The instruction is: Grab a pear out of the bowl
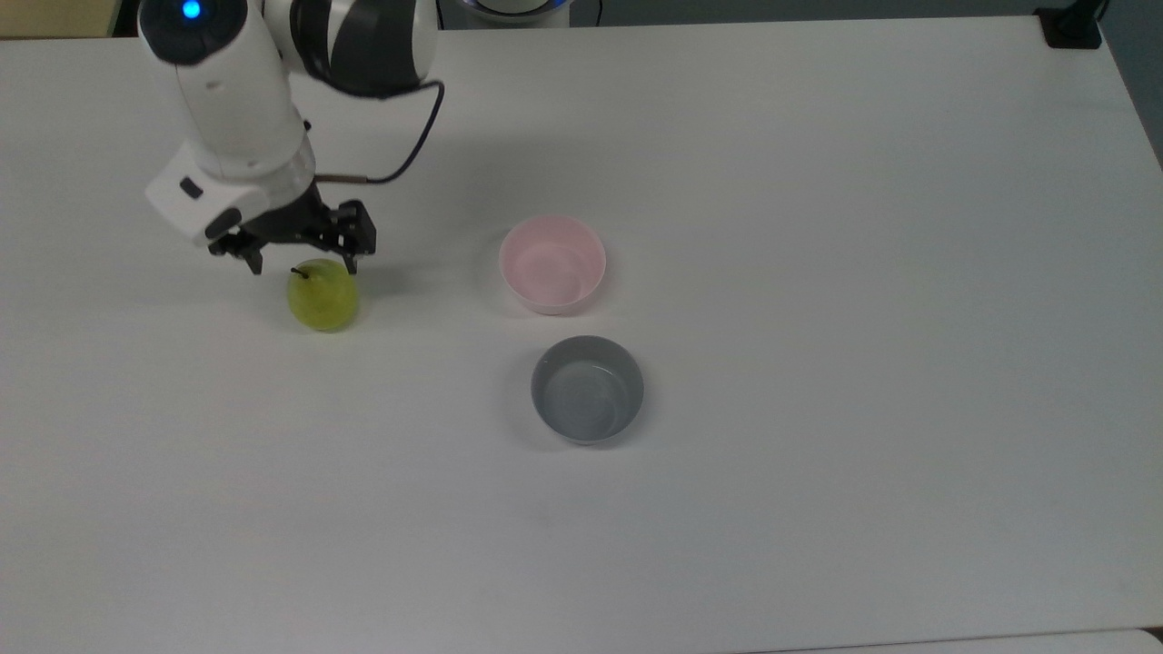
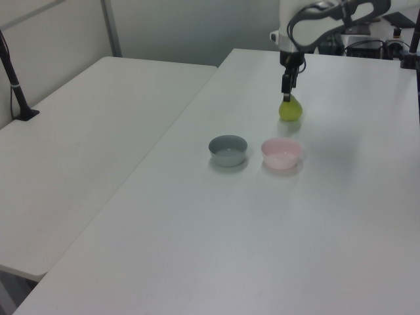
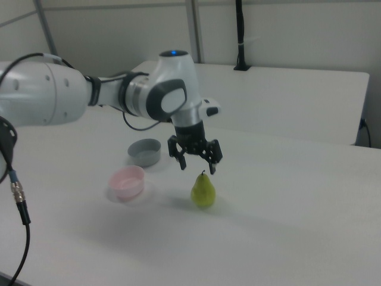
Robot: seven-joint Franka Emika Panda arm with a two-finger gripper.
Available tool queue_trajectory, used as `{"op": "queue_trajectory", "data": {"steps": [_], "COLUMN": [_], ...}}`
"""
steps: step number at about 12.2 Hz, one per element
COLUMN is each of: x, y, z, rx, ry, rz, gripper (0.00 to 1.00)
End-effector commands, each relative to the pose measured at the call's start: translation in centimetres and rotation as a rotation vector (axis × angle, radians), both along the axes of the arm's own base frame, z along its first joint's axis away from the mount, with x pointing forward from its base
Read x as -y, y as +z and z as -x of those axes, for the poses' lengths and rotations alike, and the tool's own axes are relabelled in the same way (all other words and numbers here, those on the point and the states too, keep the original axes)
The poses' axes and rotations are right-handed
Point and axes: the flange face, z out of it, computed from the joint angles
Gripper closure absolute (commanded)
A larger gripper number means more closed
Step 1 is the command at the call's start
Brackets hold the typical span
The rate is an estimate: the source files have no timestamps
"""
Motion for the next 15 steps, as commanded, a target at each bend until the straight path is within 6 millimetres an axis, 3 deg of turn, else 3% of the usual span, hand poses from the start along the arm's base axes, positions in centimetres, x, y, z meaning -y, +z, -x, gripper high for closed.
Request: {"op": "queue_trajectory", "data": {"steps": [1, 5, 8, 11, 15], "x": [-4.8, -11.9, -16.4, -17.2, -16.7], "y": [7.3, 13.4, 17.8, 19.8, 20.0], "z": [2.3, 4.8, 7.9, 9.4, 9.4], "rx": [-0.002, -0.001, -0.012, -0.007, -0.005], "ry": [-0.035, -0.040, -0.033, -0.058, -0.052], "rz": [0.013, 0.010, 0.004, -0.003, -0.005], "gripper": [0.00, 0.00, 0.00, 0.00, 0.00]}}
